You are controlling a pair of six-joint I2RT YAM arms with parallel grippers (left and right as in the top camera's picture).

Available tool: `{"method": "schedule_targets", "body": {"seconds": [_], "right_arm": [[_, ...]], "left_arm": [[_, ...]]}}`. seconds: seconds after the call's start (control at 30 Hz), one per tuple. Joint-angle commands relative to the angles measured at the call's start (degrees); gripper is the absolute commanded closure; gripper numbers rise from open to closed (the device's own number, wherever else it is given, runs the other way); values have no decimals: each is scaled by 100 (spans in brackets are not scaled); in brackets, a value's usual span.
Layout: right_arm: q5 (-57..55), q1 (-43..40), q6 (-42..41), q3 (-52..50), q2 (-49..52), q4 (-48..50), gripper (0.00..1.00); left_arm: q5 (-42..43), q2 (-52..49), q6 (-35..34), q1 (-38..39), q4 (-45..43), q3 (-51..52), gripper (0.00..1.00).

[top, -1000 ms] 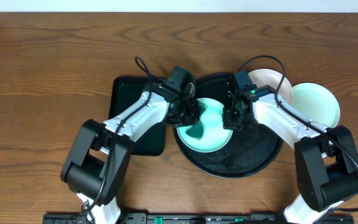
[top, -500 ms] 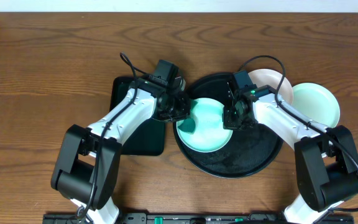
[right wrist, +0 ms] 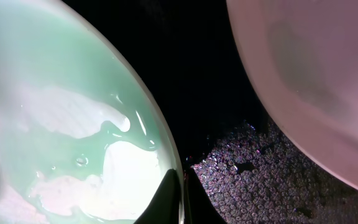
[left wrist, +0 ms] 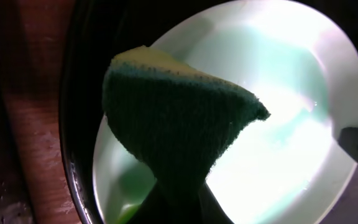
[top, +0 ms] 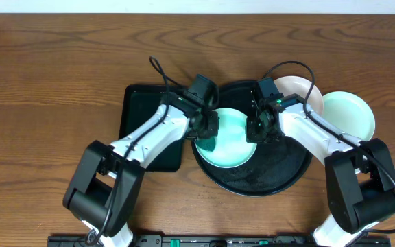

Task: Clean dirty plates on tray and stack at the side
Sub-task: 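Scrub the white plate's left edge with the sponge, left gripper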

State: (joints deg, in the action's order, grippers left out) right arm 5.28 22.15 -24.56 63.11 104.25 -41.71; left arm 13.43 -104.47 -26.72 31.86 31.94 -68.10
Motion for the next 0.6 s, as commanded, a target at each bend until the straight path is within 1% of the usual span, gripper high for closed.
{"method": "schedule_targets", "body": {"seconds": [0.0,0.27,0.57], "right_arm": [[79,57,-2,-35,24,11,99],[76,57,0,-35,24,11,99],[76,57,-2,-35,24,11,99]], "left_arm": [[-409,-13,90,96,-9,46,92],[-339,-474,-173,114,-83,46,92],[815,-527,-186,245,-302,44,92]]}}
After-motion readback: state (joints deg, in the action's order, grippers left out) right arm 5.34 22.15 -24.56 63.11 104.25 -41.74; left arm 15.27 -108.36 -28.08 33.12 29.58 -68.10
